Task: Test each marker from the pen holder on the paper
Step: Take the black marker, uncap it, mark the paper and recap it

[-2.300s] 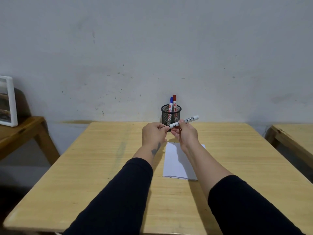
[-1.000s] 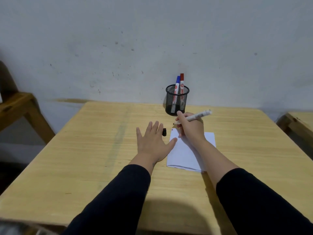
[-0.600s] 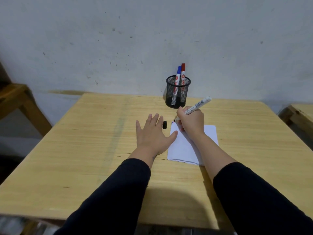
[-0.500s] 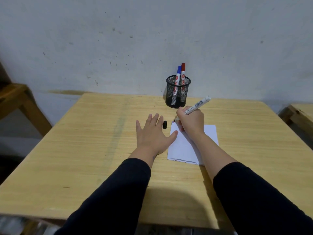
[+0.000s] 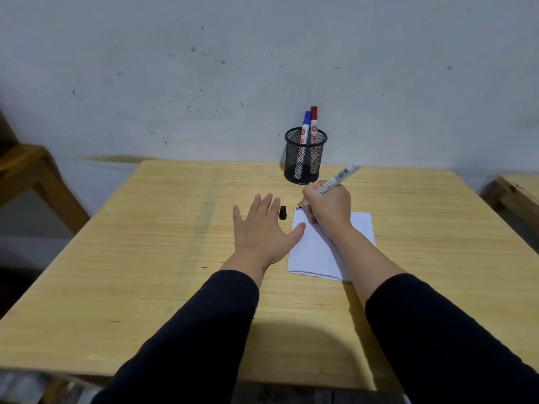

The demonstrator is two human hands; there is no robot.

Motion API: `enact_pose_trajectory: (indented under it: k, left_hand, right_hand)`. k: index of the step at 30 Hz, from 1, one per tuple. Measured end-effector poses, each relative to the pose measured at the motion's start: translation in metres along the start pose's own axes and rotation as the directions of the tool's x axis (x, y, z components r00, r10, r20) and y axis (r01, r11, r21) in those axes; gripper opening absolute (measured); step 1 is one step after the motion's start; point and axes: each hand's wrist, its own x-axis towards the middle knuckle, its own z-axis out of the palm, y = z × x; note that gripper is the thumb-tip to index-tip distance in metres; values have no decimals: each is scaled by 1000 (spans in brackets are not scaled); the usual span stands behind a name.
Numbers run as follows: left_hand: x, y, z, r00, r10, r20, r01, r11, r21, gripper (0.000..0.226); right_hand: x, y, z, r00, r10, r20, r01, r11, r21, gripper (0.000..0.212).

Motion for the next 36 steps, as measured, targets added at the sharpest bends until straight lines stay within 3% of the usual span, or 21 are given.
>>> enact_pose_trajectory:
  k: [5, 8, 11, 14, 16, 18, 19, 20, 21, 22, 25, 29, 36]
  left_hand:
    - [-1, -1, 0, 996, 30, -88, -39, 995, -94, 81]
    - [-2, -1, -7, 964, 116, -239, -143, 985, -100, 59]
    - [0, 1, -16, 918, 259, -301, -242, 966, 93, 42]
    - [6, -1, -21, 911, 346, -222, -296, 927, 230, 30]
    - [7, -3, -22, 934, 303, -190, -280, 950, 136, 24]
    - [6, -2, -24, 960, 183, -211, -209, 972, -109, 17]
    - [4, 0, -27, 974, 71, -215, -141, 934, -328, 12]
    - [2, 3, -33, 980, -53, -190, -69, 810, -582, 7]
    - [0, 6, -38, 975, -160, -151, -19, 625, -780, 5]
    - [0, 10, -45, 966, -231, -115, 6, 464, -886, 8]
    - [3, 19, -62, 965, -247, -88, -26, 244, -970, 14]
    - [-3, 32, -81, 972, -204, -117, -99, 96, -990, 13]
    - [-14, 45, -91, 985, -123, -122, -120, 25, -992, 13]
  right_hand:
    - [-6, -13, -8, 992, 122, 18, -122, 951, 283, 32]
    - [-3, -19, -10, 971, 235, 35, -226, 869, 440, 43]
    - [-1, -28, -15, 973, 229, 22, -218, 885, 411, 43]
    - [-4, -30, -22, 982, 189, 5, -179, 924, 338, 39]
    - [-8, -29, -25, 984, 179, 3, -170, 931, 322, 42]
    - [-10, -28, -28, 986, 168, -5, -160, 943, 291, 44]
    - [-11, -29, -30, 987, 158, -8, -150, 949, 277, 44]
    - [-12, -32, -32, 989, 145, -8, -137, 952, 272, 43]
    - [-12, -37, -34, 991, 132, -9, -124, 952, 279, 42]
    - [-12, -43, -36, 993, 120, -9, -112, 949, 293, 41]
    - [-12, -67, -41, 997, 72, -10, -65, 944, 325, 37]
    - [-17, -91, -46, 1000, 12, -17, -5, 934, 357, 36]
    - [-28, -103, -50, 1000, 6, -27, 5, 915, 402, 35]
